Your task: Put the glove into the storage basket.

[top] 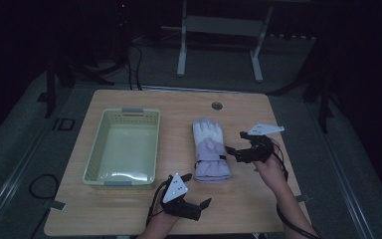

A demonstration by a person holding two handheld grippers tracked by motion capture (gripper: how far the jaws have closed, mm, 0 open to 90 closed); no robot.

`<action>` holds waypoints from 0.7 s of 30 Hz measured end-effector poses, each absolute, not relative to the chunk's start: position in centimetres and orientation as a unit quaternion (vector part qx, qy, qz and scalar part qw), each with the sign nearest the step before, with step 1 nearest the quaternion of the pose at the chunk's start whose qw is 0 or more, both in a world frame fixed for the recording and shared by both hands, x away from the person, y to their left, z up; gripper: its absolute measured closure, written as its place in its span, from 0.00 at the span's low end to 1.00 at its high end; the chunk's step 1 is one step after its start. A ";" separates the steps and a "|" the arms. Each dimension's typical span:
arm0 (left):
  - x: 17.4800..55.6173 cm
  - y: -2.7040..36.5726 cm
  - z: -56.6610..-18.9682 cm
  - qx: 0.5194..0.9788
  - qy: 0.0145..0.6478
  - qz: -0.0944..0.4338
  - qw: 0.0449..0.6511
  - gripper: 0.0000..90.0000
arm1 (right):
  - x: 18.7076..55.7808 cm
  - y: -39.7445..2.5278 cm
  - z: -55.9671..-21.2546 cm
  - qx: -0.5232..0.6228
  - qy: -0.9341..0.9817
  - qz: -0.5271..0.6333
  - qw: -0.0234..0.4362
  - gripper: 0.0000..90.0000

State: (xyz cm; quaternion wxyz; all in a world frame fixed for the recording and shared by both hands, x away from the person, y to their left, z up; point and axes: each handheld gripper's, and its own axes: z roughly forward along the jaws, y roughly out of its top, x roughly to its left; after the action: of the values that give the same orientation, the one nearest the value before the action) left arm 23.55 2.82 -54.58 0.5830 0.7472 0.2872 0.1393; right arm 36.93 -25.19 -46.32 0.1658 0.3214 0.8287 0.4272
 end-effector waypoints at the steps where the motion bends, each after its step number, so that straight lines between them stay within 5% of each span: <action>1: 23.7 2.8 -54.2 0.744 0.291 0.141 0.584 0.01 | 36.8 -25.5 -46.2 0.317 0.827 0.433 0.166 0.16; 17: 30.2 2.2 -48.7 0.740 0.350 0.123 0.562 0.01 | 37.1 -26.9 -46.9 0.368 0.811 0.428 0.155 0.12; 21: 32.8 1.3 -48.0 0.749 0.368 0.141 0.533 0.01 | 37.7 -26.7 -47.2 0.369 0.811 0.430 0.148 0.21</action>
State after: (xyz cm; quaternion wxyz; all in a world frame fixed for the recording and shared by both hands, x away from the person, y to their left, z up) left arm 32.84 1.35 -48.02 0.5329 0.7488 0.3682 0.1408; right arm 37.73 -26.68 -47.20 0.1483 0.3693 0.8106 0.4296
